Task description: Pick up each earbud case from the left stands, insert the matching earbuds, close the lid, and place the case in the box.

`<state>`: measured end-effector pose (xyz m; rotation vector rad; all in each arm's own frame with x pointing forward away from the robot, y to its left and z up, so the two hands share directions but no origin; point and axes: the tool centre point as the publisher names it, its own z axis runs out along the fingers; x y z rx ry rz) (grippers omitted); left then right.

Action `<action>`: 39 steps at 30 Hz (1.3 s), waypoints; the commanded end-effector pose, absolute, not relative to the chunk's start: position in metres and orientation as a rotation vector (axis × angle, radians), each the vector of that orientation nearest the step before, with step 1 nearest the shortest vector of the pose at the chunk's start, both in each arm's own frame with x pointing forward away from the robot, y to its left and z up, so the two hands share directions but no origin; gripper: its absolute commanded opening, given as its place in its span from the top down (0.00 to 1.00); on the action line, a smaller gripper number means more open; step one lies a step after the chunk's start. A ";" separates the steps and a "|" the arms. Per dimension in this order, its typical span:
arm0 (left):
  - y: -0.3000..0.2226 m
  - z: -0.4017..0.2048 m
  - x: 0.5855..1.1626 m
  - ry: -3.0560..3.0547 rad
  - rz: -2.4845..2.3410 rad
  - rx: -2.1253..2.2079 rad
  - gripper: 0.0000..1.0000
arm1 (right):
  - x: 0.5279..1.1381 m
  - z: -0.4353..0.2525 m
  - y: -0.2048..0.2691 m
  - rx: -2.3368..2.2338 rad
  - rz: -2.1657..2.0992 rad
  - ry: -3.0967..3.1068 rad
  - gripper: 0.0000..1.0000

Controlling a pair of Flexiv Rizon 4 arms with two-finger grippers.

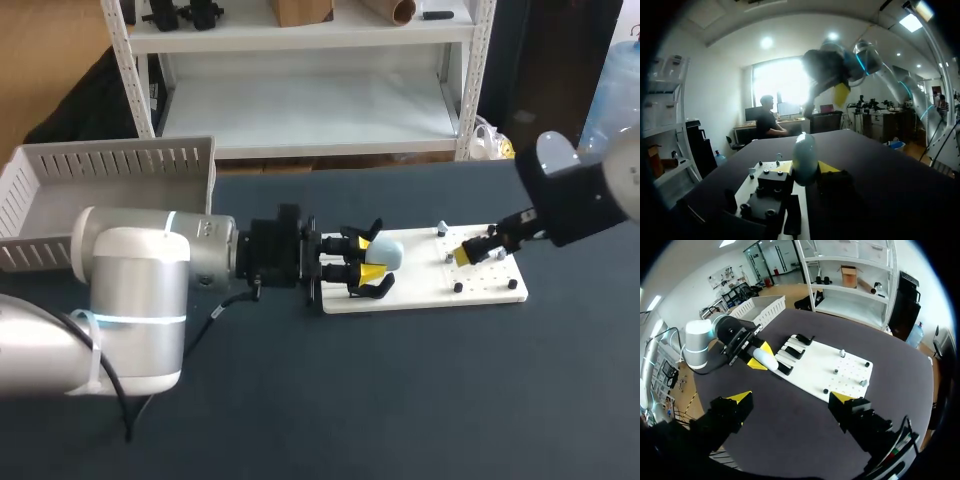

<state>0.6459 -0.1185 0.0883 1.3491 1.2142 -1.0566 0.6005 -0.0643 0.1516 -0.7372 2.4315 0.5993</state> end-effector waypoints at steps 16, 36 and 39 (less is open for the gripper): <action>-0.119 0.087 0.646 1.212 -1.054 1.344 1.00 | 0.605 0.129 -0.019 -0.782 0.617 2.461 0.00; -0.119 0.087 0.646 1.212 -1.054 1.344 1.00 | 0.615 0.117 0.009 -0.785 0.631 2.481 0.00; -0.119 0.087 0.646 1.212 -1.054 1.344 1.00 | 0.618 0.115 0.010 -0.777 0.639 2.485 0.00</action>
